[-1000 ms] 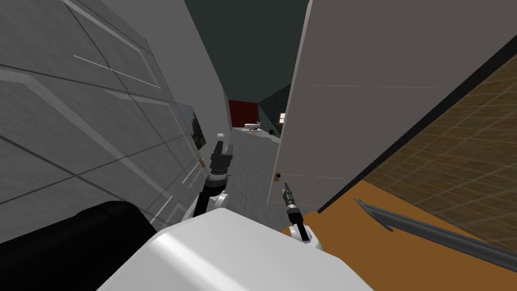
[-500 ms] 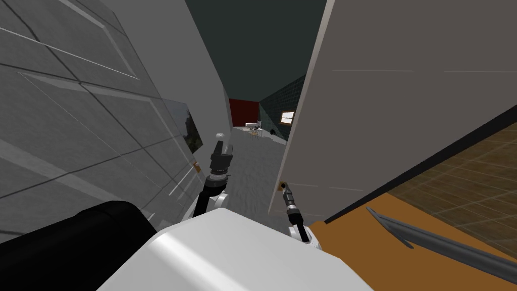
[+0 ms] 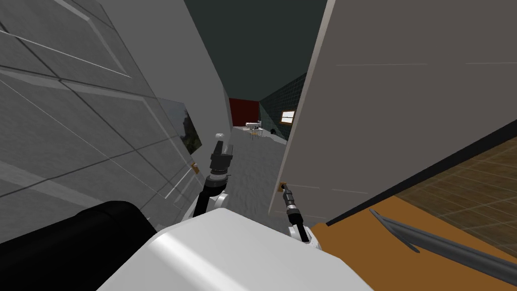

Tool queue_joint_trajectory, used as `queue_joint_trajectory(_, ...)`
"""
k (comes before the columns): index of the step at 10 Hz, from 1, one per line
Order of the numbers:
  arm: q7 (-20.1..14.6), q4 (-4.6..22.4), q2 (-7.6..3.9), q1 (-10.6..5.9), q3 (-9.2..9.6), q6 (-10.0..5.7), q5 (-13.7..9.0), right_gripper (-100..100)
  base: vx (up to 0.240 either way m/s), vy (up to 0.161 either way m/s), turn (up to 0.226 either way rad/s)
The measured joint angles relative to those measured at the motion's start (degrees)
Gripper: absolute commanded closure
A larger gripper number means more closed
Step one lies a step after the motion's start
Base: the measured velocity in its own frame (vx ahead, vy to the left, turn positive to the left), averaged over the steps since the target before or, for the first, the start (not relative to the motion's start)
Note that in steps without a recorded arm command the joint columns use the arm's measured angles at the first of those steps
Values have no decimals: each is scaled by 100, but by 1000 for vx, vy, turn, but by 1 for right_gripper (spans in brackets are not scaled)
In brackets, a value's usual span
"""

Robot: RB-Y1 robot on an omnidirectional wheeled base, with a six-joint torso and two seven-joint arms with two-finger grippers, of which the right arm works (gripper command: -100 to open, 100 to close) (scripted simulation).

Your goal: Push the door open

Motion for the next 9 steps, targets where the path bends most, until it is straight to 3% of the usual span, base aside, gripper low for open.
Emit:
queue_joint_trajectory(2,0,9,0,12,2,5,1,100,-3,0,-1)
queue_joint_trajectory(6,43,60,-25,63,-75,12,-52,100,137,59,-34)
queue_joint_trajectory(7,87,214,-15,-34,-134,-45,-88,100,122,46,-2)
queue_joint_trajectory(8,91,95,-28,4,-142,-6,-93,100,143,61,-36)
queue_joint_trajectory(9,109,244,-38,-111,-198,-42,-130,100,122,66,-21)
